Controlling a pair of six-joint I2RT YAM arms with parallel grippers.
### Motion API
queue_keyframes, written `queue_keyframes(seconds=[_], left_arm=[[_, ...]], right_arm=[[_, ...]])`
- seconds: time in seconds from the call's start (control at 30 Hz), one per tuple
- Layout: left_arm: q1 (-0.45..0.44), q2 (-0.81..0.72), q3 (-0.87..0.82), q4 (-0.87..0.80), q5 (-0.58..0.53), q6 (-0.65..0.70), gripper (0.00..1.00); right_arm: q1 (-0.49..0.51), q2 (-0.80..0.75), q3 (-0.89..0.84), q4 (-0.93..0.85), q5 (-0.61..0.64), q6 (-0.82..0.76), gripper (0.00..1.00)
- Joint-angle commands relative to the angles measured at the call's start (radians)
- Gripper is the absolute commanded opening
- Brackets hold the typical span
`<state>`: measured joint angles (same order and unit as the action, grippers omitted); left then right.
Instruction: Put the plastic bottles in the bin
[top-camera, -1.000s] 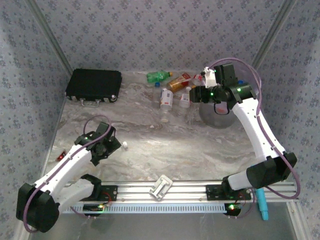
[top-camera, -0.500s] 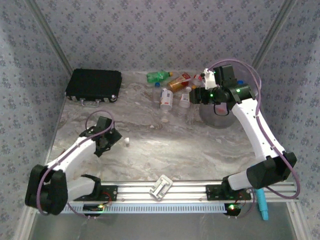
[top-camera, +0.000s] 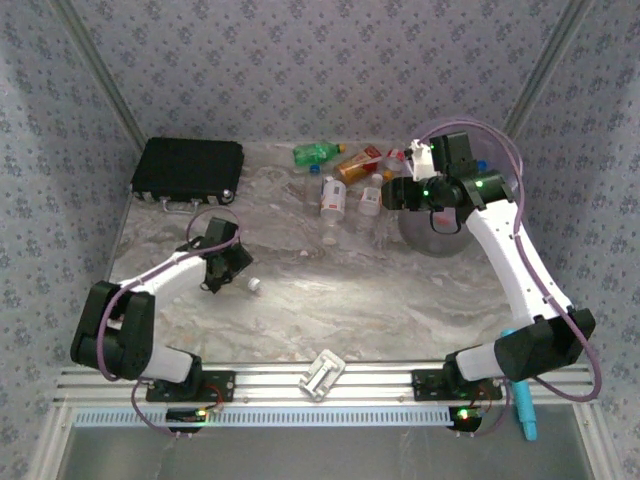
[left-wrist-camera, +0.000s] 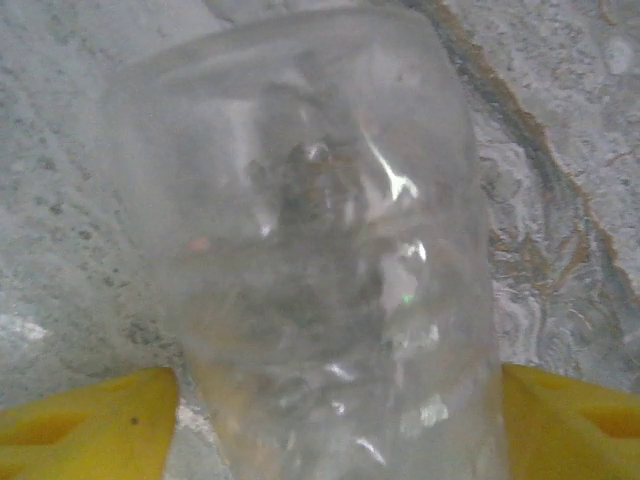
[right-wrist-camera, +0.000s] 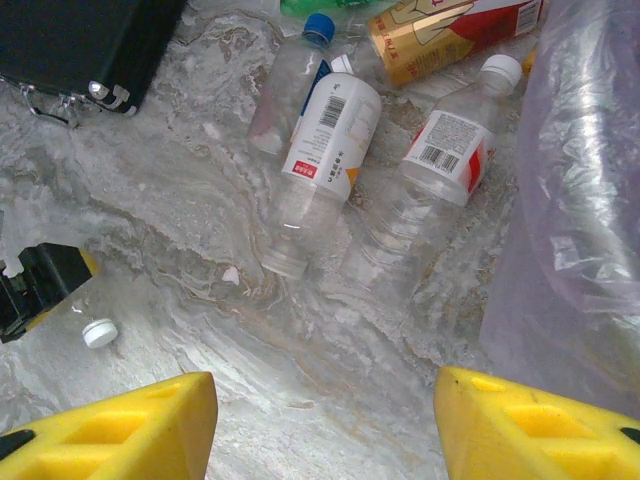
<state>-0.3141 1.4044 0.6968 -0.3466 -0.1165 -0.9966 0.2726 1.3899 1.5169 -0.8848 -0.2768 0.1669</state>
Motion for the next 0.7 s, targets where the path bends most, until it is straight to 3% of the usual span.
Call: queue_keyframes(seconds=[0.0, 0.17, 0.33, 0.47, 0.57, 0.67], left_arm=[[-0.006, -0.029, 0.045, -0.017, 0.012, 0.021, 0.73], [-0.013, -0.113, 0.072, -0.044, 0.061, 0.084, 0.61], [-0.022, -0.154, 0.119, -0.053, 0.126, 0.165, 0.60], [-0.021, -0.146, 0.135, -0.132, 0.094, 0.169, 0.71], [-0.017, -0.152, 0.072, -0.087, 0.096, 0.135, 0.85], [-0.017, -0.135, 0.008, 0.000, 0.127, 0.087, 0.93]], right_arm=[[-0.006, -0.033, -0.002, -0.012, -0.017, -0.010, 0.61], [-0.005, -0.038, 0.003, 0.003, -0.055, 0.009, 0.61], [0.011, -0.028, 0.010, 0.030, -0.101, 0.042, 0.61], [0.014, -0.047, 0.004, 0.021, -0.074, 0.043, 0.61], [0.005, -0.056, -0.006, 0.007, -0.064, 0.037, 0.61], [0.000, -0.055, -0.010, 0.006, -0.070, 0.037, 0.61]])
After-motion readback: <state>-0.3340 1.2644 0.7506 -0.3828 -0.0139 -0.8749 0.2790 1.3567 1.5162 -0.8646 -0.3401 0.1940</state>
